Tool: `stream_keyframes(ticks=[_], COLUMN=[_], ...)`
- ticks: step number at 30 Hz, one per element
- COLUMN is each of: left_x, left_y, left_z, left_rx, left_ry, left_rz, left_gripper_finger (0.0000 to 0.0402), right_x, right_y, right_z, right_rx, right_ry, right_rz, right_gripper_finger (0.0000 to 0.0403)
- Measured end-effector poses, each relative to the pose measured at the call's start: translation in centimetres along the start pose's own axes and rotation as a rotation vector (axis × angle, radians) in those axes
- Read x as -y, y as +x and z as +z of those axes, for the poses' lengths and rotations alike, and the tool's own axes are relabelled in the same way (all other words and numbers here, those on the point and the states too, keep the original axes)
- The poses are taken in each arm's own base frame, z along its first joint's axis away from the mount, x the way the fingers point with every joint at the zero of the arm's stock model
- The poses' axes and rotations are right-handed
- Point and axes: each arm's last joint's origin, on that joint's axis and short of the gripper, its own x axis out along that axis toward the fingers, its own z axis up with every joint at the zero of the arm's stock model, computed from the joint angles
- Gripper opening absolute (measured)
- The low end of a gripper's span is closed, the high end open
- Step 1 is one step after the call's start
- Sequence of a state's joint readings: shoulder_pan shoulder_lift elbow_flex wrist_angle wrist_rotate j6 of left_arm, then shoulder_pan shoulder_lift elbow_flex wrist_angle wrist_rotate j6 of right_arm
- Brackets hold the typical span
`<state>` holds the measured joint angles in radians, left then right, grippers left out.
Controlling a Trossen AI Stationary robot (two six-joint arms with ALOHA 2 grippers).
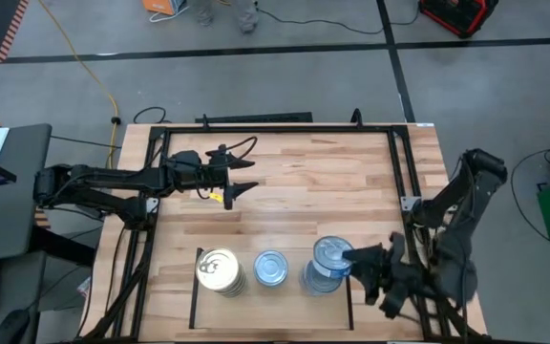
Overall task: Stack canned seafood by type on shelf
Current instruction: Put the blue tuna can on the top of the left stacked tuna cans on the shelf
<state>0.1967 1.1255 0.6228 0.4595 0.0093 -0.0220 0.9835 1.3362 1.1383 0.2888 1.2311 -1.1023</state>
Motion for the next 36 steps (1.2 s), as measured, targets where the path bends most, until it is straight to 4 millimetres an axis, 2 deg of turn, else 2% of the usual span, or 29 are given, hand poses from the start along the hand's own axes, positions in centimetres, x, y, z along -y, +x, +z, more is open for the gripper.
stream_keyframes(ticks=[3,6,11,17,22,30,36], left_x=[0.0,0.0,-0.1,-0.1,-0.1,-0.1,-0.1], left_y=[0.0,0.0,0.0,0.0,0.0,0.0,0.0], left_z=[0.0,0.0,0.0,-0.1,-0.3,-0.5,-0.5], left_rx=[-0.001,-0.001,0.001,-0.009,-0.028,-0.052,-0.057], left_ry=[0.019,0.021,0.021,0.007,0.001,-0.007,-0.009], left_rz=[0.0,0.012,0.023,0.023,0.025,0.026,0.026], left_gripper_finger=[0.0288,0.0288,0.0288,0.0288,0.0288,0.0288,0.0288], right_x=[-1.0,-1.7,-2.9,-3.8,-3.6,-3.3,-3.4], right_y=[-0.8,-2.0,-3.3,-2.4,-0.8,0.7,0.8], right_z=[1.6,3.0,3.6,3.4,2.9,2.4,2.3], right_rx=[-0.067,-0.036,-0.002,-0.03,-0.075,-0.119,-0.122], right_ry=[-0.054,-0.055,-0.042,-0.049,0.014,0.025,0.061], right_rz=[-0.013,0.012,0.043,0.035,0.007,-0.021,-0.022], right_gripper_finger=[0.0174,0.0174,0.0174,0.0174,0.0174,0.0174,0.0174])
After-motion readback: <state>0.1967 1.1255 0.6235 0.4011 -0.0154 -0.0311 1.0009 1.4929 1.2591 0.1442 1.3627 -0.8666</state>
